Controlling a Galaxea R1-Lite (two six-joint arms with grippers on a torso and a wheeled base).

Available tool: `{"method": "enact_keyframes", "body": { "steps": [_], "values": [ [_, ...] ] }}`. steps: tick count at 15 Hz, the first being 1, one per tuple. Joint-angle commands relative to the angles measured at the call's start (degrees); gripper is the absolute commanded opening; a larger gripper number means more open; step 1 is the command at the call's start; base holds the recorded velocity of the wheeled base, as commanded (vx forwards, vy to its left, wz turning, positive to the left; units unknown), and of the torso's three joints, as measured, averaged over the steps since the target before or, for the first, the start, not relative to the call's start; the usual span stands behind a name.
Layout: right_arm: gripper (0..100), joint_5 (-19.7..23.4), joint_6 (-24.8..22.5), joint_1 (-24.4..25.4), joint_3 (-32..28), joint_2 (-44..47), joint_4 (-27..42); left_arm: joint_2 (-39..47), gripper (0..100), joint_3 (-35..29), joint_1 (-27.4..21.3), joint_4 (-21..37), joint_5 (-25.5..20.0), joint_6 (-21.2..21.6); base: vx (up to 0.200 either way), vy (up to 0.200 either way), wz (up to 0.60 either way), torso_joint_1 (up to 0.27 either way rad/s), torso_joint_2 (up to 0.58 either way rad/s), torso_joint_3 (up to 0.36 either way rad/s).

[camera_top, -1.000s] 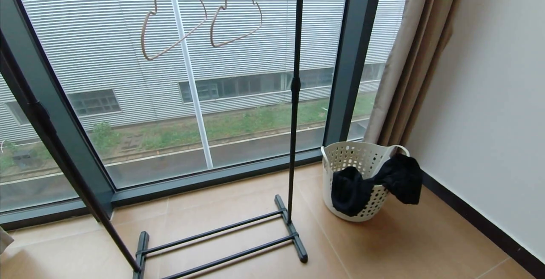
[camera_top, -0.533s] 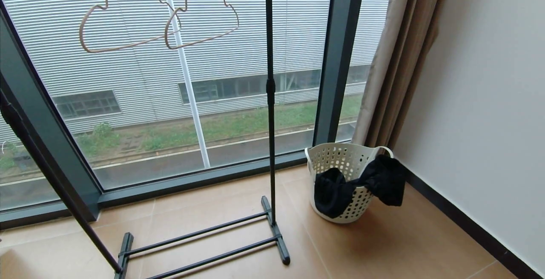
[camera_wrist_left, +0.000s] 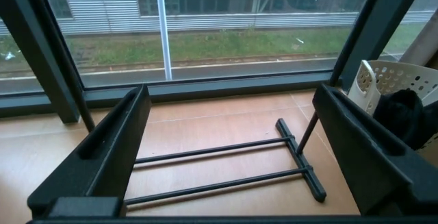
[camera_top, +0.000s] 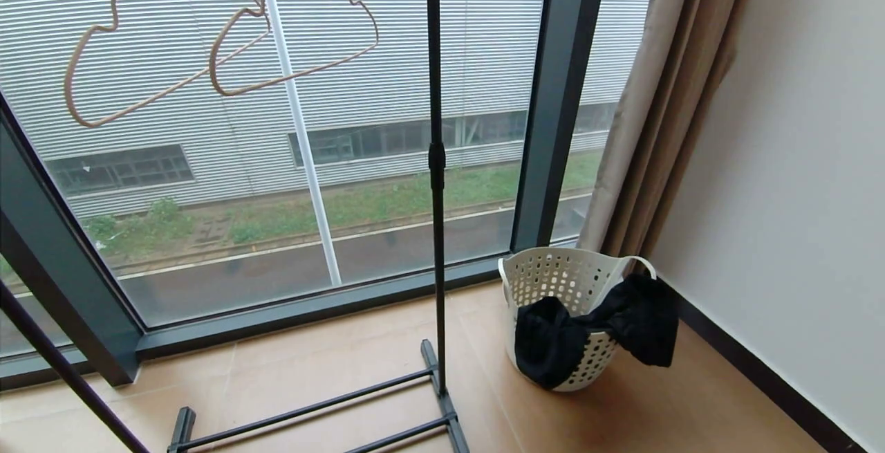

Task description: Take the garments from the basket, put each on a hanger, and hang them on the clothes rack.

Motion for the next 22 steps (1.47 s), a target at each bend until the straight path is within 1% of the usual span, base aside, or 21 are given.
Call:
{"method": "enact_keyframes", "body": {
  "steps": [1, 8, 14, 19, 22],
  "values": [
    [100, -0.02, 0.01, 0.0, 0.01, 0.08, 0.02, 0.05, 100, 0.0, 0.0, -0.01, 0.03, -0.02, 0.0, -0.2, 0.0, 0.007, 0.0, -0.007],
    [100, -0.02, 0.01, 0.0, 0.01, 0.08, 0.02, 0.05, 100, 0.0, 0.0, -0.01, 0.03, -0.11, 0.0, -0.2, 0.0, 0.003, 0.01, 0.005],
    [100, -0.11, 0.1, 0.0, 0.01, 0.08, 0.02, 0.05, 100, 0.0, 0.0, -0.01, 0.03, -0.11, 0.2, 0.0, 0.0, -0.001, 0.0, 0.004],
    [100, -0.11, 0.1, 0.0, 0.01, 0.08, 0.02, 0.05, 100, 0.0, 0.0, -0.01, 0.03, -0.11, 0.0, -0.2, 0.0, 0.007, 0.01, 0.003],
    [100, -0.11, 0.19, 0.0, 0.01, 0.08, 0.02, 0.05, 100, 0.0, 0.0, -0.01, 0.03, -0.11, 0.0, 0.0, 0.0, 0.0, 0.0, 0.0]
  ]
}}
